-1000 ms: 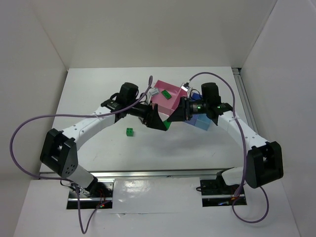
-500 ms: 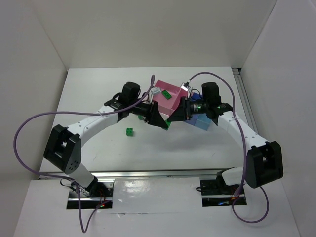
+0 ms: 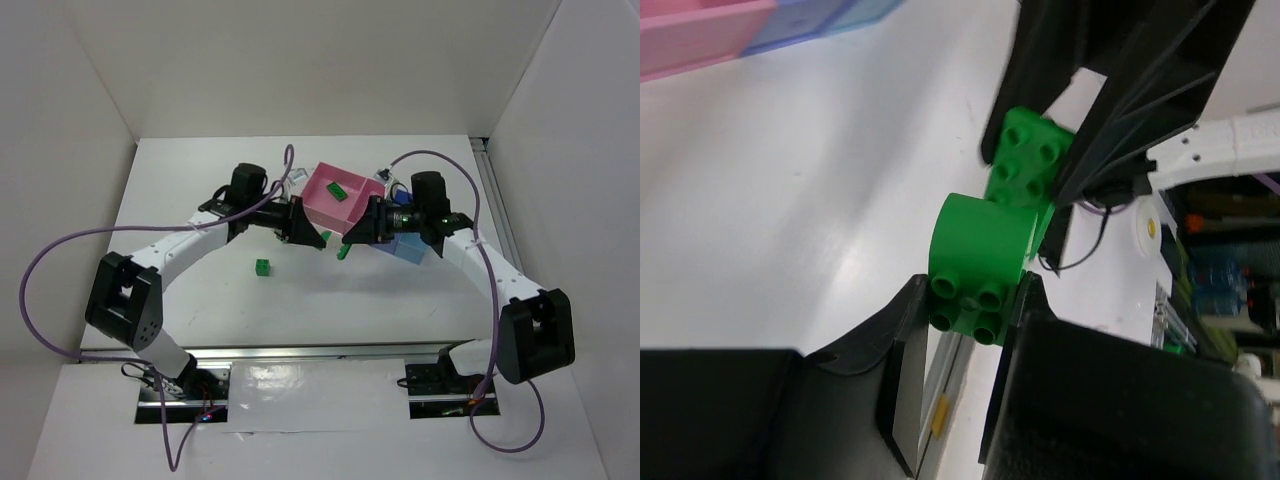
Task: Sort the legos into containers by color
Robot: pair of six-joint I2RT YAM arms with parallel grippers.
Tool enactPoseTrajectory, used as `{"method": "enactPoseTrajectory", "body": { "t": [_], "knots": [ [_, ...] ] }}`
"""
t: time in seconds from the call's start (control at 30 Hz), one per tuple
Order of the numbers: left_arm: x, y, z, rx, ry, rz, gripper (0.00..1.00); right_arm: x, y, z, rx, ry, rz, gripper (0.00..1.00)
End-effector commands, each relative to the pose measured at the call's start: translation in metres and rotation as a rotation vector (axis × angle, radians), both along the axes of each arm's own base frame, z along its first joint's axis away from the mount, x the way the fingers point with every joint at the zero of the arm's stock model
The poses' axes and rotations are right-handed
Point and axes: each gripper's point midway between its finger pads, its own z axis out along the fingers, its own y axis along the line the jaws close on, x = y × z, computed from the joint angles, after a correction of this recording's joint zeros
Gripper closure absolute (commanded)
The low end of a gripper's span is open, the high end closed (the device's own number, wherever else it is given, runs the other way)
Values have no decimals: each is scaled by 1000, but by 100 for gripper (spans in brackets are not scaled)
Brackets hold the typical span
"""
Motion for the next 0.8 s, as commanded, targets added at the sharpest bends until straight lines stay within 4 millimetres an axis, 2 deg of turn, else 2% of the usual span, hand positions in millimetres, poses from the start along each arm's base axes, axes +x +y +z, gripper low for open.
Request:
{"method": "enactPoseTrajectory", "body": {
  "t": [0.0, 0.1, 0.23, 0.27, 0.3, 0.33, 0.37, 0.4, 0.43, 0.47, 0.5, 0.53, 0.57, 0.6, 0.67, 0.7, 0.73, 0.77],
  "knots": [
    [12, 23, 11, 0, -30, 73, 100, 10, -14, -1, -44, -22, -109, 69],
    [15, 27, 8, 10, -21, 90, 100, 15, -16, -6, -57, -19, -140, 69],
    [36, 34, -4, 83, 20, 207, 100, 28, -30, -14, -142, -7, -270, 69],
    [48, 33, 2, 97, 11, 244, 100, 33, -37, -12, -167, -10, -329, 69],
    [63, 38, -4, 144, 27, 330, 100, 43, -54, -22, -245, 8, -459, 69],
    [73, 40, -12, 175, 53, 370, 100, 49, -64, -20, -274, 3, -530, 69],
    [85, 42, -7, 192, 52, 422, 100, 51, -76, -15, -297, -8, -605, 69],
    [98, 46, -10, 239, 38, 496, 100, 56, -88, -15, -331, -22, -683, 69],
    [102, 44, -10, 262, 57, 541, 100, 56, -94, -15, -349, -26, -710, 69],
    [116, 40, -5, 275, 38, 565, 100, 58, -100, -12, -350, -29, -743, 69],
    [124, 45, -13, 341, 54, 624, 100, 58, -103, -9, -350, -39, -756, 69],
    [128, 38, -15, 364, 62, 629, 100, 59, -104, -10, -355, -41, -764, 69],
    [143, 30, 4, 349, 34, 652, 100, 59, -104, -10, -355, -41, -764, 69],
    [158, 34, -24, 426, 61, 692, 100, 59, -104, -10, -355, -41, -764, 69],
    [165, 26, -39, 489, 82, 706, 100, 60, -104, -13, -360, -33, -762, 69],
    [181, 22, -28, 474, 52, 729, 100, 61, -103, -9, -355, -40, -764, 69],
    [191, 20, -55, 522, 90, 737, 100, 64, -103, -2, -351, -63, -761, 69],
    [191, 20, -65, 554, 117, 729, 100, 66, -103, -2, -353, -61, -760, 69]
  ]
}}
